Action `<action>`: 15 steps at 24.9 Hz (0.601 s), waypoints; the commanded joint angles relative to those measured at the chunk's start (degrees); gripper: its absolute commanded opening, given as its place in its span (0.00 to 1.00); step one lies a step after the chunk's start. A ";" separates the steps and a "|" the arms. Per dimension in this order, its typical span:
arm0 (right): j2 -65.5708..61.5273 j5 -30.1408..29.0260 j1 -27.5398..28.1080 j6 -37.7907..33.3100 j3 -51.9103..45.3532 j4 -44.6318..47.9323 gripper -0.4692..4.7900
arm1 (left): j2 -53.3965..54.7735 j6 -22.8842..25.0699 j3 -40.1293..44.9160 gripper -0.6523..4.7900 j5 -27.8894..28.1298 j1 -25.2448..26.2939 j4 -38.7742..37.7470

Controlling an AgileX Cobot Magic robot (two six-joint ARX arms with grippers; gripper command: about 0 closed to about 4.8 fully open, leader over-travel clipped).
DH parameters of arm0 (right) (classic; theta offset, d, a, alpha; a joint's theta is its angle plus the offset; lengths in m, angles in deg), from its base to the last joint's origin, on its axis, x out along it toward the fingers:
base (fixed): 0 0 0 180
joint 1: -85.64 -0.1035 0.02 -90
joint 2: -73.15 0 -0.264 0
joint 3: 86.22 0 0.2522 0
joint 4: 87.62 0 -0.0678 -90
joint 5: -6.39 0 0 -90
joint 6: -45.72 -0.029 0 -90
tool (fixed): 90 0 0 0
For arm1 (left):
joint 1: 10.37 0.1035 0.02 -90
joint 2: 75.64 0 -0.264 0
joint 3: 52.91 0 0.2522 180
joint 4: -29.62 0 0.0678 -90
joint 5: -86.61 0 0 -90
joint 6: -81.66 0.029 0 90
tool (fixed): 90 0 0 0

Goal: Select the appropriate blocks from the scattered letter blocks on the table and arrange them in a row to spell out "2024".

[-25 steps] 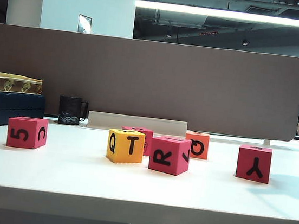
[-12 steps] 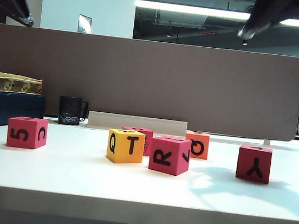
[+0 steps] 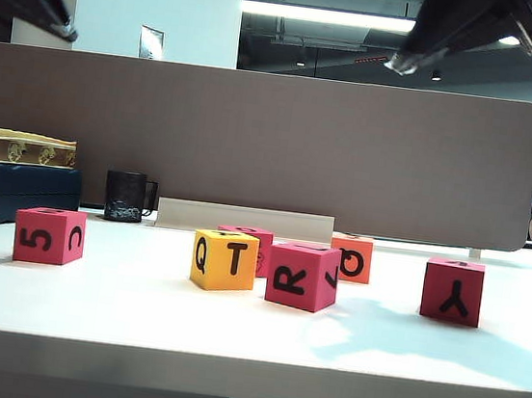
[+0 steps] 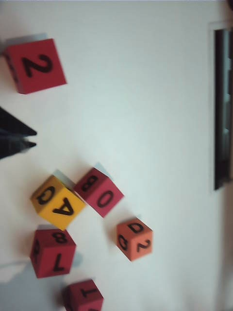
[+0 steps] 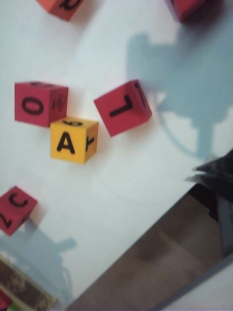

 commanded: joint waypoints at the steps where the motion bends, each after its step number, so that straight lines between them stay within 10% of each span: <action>1: 0.33 -1.73 -0.07 0.09 0.31 0.87 0.08 | -0.24 0.02 -0.24 0.11 -0.81 -0.02 3.65; 15: 0.52 5.49 -0.07 0.13 0.35 1.86 0.08 | 1.44 -0.63 -0.22 0.11 5.73 -0.04 4.17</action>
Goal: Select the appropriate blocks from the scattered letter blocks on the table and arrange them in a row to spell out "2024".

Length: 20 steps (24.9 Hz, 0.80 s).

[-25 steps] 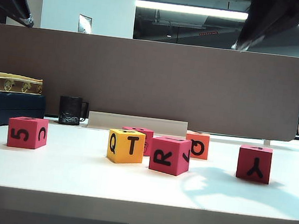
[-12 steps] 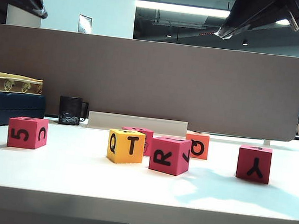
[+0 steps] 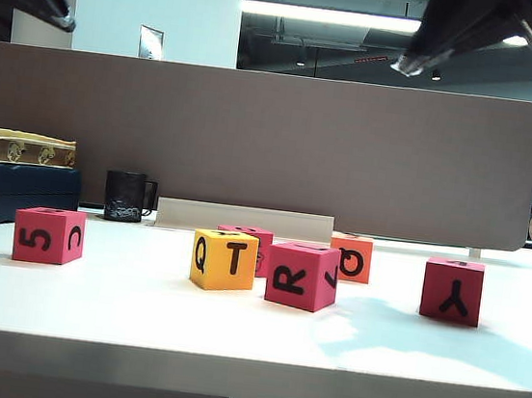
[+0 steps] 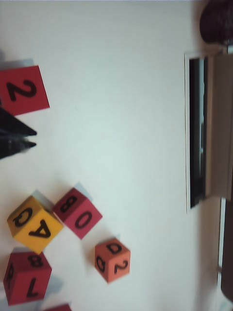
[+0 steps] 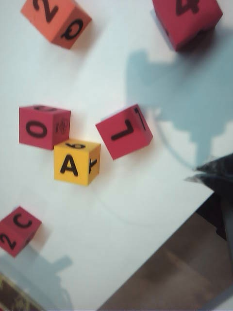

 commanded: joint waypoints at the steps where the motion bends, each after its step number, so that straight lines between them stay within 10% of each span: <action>1: 0.28 2.21 -0.11 0.13 0.24 2.08 0.08 | 1.60 0.04 -0.22 0.11 0.61 -0.04 0.68; 20: -4.13 2.43 -0.20 0.11 0.28 7.08 0.08 | 19.85 0.00 -5.35 0.12 7.08 -0.04 5.01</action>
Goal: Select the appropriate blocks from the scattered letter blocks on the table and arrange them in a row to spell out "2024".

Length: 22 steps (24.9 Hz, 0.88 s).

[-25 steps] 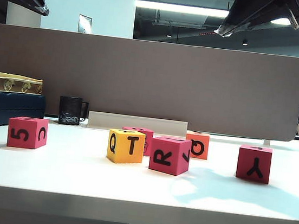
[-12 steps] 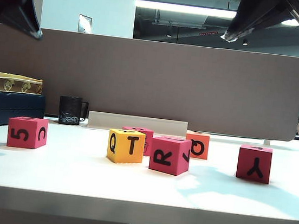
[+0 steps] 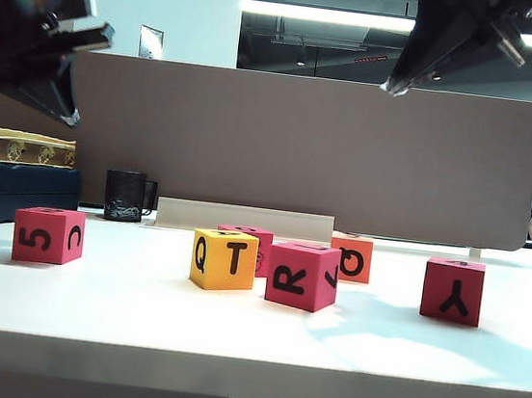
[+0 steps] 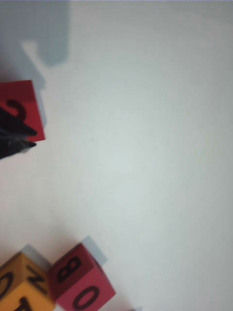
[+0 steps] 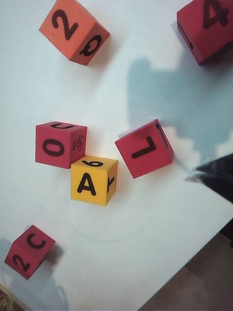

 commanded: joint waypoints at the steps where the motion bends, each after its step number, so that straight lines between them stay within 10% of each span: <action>1: -0.70 0.07 -0.22 0.09 0.33 1.99 0.08 | 2.58 0.00 -2.54 0.12 1.14 -0.02 0.70; 15: -6.54 0.74 -2.51 0.09 9.84 0.26 0.08 | 7.72 -1.66 -5.25 0.18 -1.40 -0.04 2.40; 22: -8.55 2.25 -4.74 0.04 10.25 -0.09 0.08 | 7.74 -1.90 -5.22 0.60 5.05 -0.02 -0.68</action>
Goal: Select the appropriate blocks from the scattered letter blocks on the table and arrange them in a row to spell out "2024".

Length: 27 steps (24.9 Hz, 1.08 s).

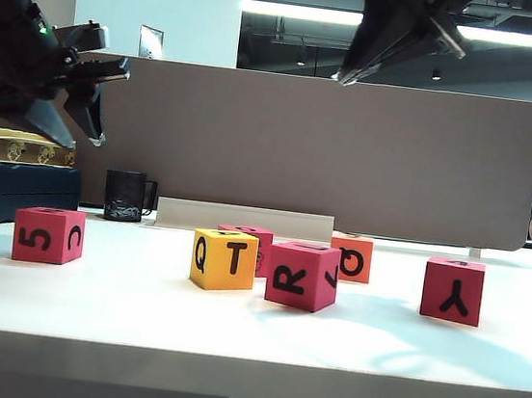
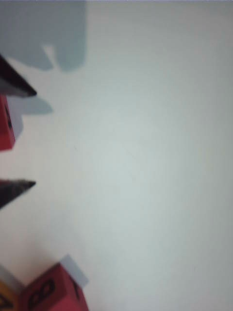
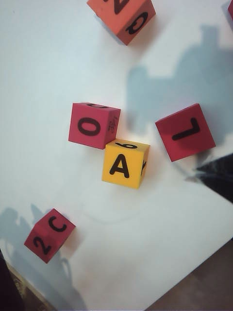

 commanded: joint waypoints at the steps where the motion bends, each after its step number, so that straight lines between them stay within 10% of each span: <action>1: -0.11 1.11 -0.33 0.07 0.28 0.15 0.08 | -0.15 -0.20 -0.35 0.64 3.52 0.00 -2.23; 10: -0.17 1.16 -0.85 0.07 0.28 -0.48 0.08 | 3.45 -3.15 -0.33 0.69 2.95 0.00 -3.61; 14: -0.17 1.18 -0.85 0.07 0.28 -0.66 0.08 | 3.76 -3.82 -0.35 0.69 -7.63 -0.52 0.35; 27: -0.17 1.20 -1.01 0.07 0.28 -2.01 0.08 | 3.89 -3.23 -0.33 0.81 4.00 -1.11 -7.23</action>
